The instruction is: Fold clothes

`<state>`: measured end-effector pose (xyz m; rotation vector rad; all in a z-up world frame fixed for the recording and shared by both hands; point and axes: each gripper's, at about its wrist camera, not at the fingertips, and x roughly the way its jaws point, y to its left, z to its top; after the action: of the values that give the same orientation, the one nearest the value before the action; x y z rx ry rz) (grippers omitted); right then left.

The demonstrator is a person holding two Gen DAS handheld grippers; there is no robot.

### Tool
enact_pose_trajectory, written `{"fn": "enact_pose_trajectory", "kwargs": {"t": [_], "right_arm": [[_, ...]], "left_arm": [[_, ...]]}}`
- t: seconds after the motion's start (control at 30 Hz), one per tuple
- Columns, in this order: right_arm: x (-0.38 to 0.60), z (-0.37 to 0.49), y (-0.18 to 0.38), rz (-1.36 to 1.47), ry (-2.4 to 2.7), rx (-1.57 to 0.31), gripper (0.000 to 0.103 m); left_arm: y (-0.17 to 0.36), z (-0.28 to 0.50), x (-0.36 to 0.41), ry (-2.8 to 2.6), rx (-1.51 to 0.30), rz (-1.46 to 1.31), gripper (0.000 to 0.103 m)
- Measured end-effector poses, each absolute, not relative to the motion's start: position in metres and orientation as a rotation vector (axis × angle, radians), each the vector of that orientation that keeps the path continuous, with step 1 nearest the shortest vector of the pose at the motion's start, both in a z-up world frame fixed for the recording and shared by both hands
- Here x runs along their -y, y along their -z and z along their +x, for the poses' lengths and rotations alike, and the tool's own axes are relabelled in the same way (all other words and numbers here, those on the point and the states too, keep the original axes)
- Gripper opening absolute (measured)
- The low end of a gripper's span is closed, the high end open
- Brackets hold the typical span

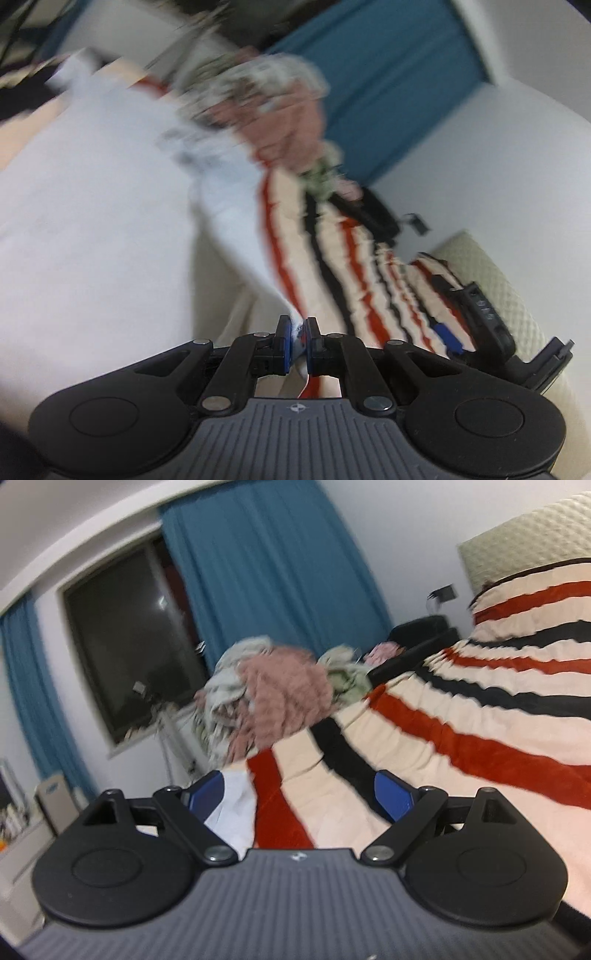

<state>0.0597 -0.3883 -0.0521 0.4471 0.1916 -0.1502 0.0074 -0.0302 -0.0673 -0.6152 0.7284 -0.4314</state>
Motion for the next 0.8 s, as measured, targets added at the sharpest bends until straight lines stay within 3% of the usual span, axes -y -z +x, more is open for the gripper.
{"fn": "enact_pose_trajectory", "kwargs": {"t": [0.23, 0.3, 0.37, 0.4, 0.67, 0.77, 0.8], "right_arm": [[0.340, 0.078, 0.060, 0.322, 0.020, -0.351, 0.090], [0.328, 0.080, 0.062, 0.292, -0.010, -0.384, 0.090], [0.319, 0.083, 0.065, 0.274, -0.036, -0.416, 0.090], [0.315, 0.084, 0.066, 0.271, -0.046, -0.430, 0.090], [0.319, 0.099, 0.092, 0.464, -0.182, -0.611, 0.089], [0.316, 0.103, 0.113, 0.566, -0.230, -0.754, 0.067], [0.315, 0.104, 0.121, 0.599, -0.233, -0.805, 0.069]], "left_arm": [[0.104, 0.019, 0.002, 0.293, -0.854, -0.568, 0.011], [0.104, 0.023, 0.005, 0.310, -0.842, -0.552, 0.020], [0.106, 0.027, 0.011, 0.309, -0.840, -0.533, 0.047], [0.109, 0.028, 0.012, 0.303, -0.842, -0.522, 0.050], [0.119, 0.027, 0.020, 0.252, -0.857, -0.510, 0.051], [0.116, 0.022, 0.015, 0.271, -0.838, -0.544, 0.051], [0.116, 0.022, 0.012, 0.273, -0.836, -0.559, 0.051]]}}
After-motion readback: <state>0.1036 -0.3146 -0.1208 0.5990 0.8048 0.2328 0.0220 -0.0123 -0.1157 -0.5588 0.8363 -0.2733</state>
